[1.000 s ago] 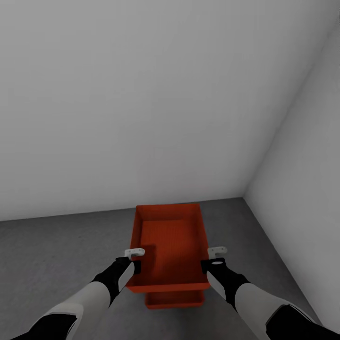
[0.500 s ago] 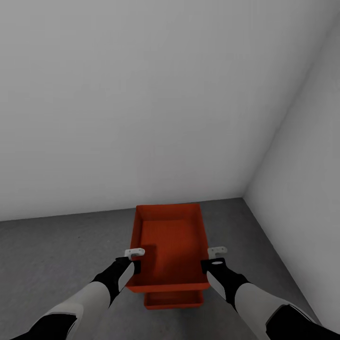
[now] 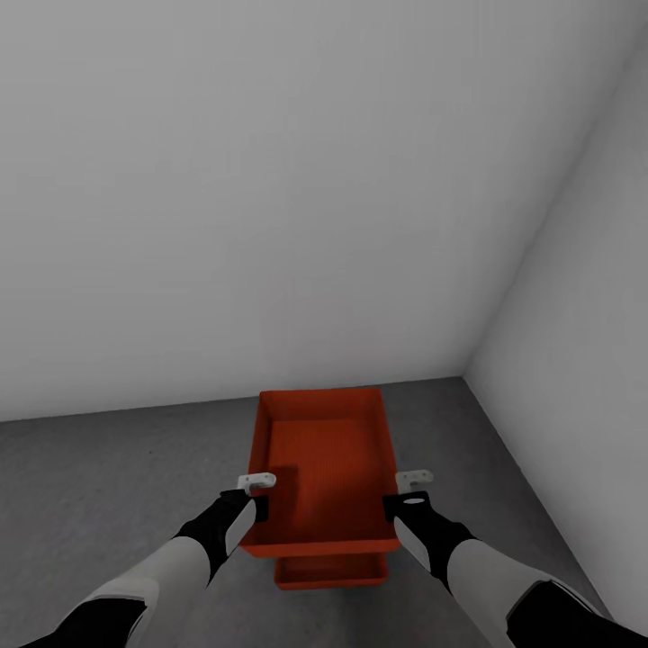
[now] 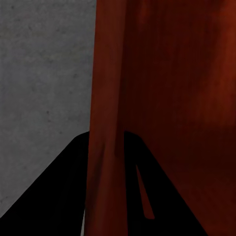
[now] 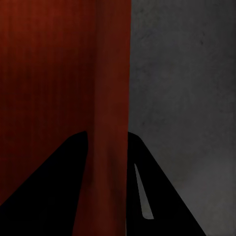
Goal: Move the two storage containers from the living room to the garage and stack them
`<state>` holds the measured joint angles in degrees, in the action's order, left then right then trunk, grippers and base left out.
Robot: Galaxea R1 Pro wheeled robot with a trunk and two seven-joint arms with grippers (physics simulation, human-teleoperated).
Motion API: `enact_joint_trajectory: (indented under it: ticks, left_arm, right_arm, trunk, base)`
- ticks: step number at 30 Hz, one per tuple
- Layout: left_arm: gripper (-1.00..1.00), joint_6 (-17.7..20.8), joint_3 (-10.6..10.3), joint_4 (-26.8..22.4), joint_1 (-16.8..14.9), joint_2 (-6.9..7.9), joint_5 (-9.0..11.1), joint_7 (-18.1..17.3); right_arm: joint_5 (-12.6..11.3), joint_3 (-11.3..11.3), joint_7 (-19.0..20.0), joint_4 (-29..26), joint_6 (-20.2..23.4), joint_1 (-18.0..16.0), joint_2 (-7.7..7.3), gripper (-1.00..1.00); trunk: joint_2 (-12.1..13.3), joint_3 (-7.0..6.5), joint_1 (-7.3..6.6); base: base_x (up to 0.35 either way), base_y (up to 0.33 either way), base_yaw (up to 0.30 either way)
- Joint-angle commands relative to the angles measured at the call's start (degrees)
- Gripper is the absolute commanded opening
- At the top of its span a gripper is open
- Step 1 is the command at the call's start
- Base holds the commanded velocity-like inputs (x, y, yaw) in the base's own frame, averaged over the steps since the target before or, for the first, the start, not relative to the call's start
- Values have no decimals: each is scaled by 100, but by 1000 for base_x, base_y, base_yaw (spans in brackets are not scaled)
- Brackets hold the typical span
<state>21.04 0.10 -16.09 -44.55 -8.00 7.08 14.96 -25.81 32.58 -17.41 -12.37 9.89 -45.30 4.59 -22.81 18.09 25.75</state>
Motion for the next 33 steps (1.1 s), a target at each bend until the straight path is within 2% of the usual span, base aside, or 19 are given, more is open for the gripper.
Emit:
enact_joint_trajectory:
  ticks: [1,7,25,33]
  left_arm:
    - [-100,-188,-106,-26,1,44,-181,173]
    - [-100,-188,-106,-26,-1,44,-181,174]
    - [-100,-179,-106,-17,-1,44,-181,174]
    - [-100,-183,-105,-18,-1,44,-181,182]
  right_arm:
    - [-78,49,-54,51,40,-5,-6,-100]
    - [-79,47,-52,51,40,-5,-9,-100]
    - [-79,47,-54,51,40,-5,-8,-100]
    - [-77,48,-52,51,40,-5,-7,-100]
  trunk:
    - [-11,10,3]
    - [-11,10,3]
    - [-733,333,398]
    - [-773,351,420]
  base:
    - [0,0,0]
    - [0,0,0]
    - [0,0,0]
    - [0,0,0]
